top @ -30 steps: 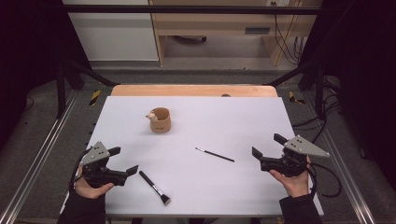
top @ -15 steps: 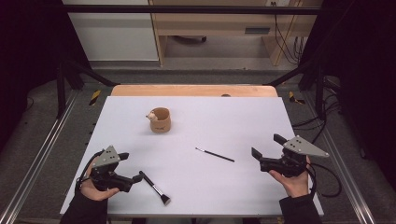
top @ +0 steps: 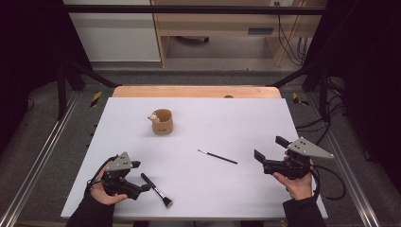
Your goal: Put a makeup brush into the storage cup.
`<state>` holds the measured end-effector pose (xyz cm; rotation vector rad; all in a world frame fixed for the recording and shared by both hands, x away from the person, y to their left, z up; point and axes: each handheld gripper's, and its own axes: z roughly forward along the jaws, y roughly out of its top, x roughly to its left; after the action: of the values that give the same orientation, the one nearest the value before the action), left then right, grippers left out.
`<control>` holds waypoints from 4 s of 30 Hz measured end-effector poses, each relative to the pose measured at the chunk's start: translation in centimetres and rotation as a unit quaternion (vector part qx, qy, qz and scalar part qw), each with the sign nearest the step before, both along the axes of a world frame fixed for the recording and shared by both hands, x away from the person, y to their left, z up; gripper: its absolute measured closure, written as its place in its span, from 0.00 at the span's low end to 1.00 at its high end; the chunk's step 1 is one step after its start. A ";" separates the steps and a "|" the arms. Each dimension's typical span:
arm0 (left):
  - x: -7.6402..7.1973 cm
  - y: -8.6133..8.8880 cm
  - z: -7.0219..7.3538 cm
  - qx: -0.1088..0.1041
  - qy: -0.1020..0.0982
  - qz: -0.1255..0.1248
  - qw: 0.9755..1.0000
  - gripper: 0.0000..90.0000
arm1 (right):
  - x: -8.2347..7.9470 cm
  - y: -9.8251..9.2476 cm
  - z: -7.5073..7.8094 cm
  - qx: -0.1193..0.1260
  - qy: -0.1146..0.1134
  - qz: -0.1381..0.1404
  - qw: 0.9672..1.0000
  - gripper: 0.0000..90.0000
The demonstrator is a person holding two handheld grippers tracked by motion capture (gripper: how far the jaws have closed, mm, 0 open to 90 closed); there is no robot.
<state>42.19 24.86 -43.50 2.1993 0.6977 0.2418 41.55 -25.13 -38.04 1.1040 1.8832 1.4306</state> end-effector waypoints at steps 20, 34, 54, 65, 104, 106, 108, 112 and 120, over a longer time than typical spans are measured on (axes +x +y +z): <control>0.4 -2.5 -2.4 0.073 0.029 -0.085 0.993 0.18 | 0.0 0.6 -0.3 -0.015 0.002 0.003 1.000 0.08; 0.6 -2.8 -3.0 0.089 0.044 -0.098 0.990 0.34 | 0.1 0.5 -0.3 -0.019 0.004 0.000 1.000 0.07; 0.6 -2.8 -2.8 0.102 0.053 -0.075 0.991 0.57 | 0.1 0.1 -0.3 -0.018 0.000 -0.007 1.000 0.07; 0.5 -2.9 -2.5 0.123 0.055 -0.067 0.989 0.72 | 0.1 0.0 -0.3 -0.019 0.001 -0.009 1.000 0.07; 0.4 -2.7 0.2 0.107 0.048 -0.027 0.993 0.42 | -0.1 -0.5 0.1 -0.015 -0.002 -0.012 1.000 0.07; 0.7 -2.8 0.6 0.110 0.051 -0.023 0.992 0.39 | -0.1 -0.5 0.1 -0.014 -0.001 -0.013 1.000 0.07; 0.9 -2.9 0.7 0.111 0.053 -0.021 0.992 0.37 | -0.1 -0.5 0.1 -0.015 0.000 -0.012 1.000 0.07; 1.3 -3.3 0.9 0.129 0.065 -0.027 0.989 0.35 | -0.1 -0.4 0.1 -0.016 0.000 -0.012 1.000 0.07; 1.7 -4.5 0.8 0.169 0.080 -0.039 0.982 0.38 | -0.1 -0.3 0.1 -0.016 -0.001 -0.011 1.000 0.07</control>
<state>43.84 20.36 -42.73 2.5876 0.6973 0.1520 41.50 -25.47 -37.95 1.1050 1.8801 1.3845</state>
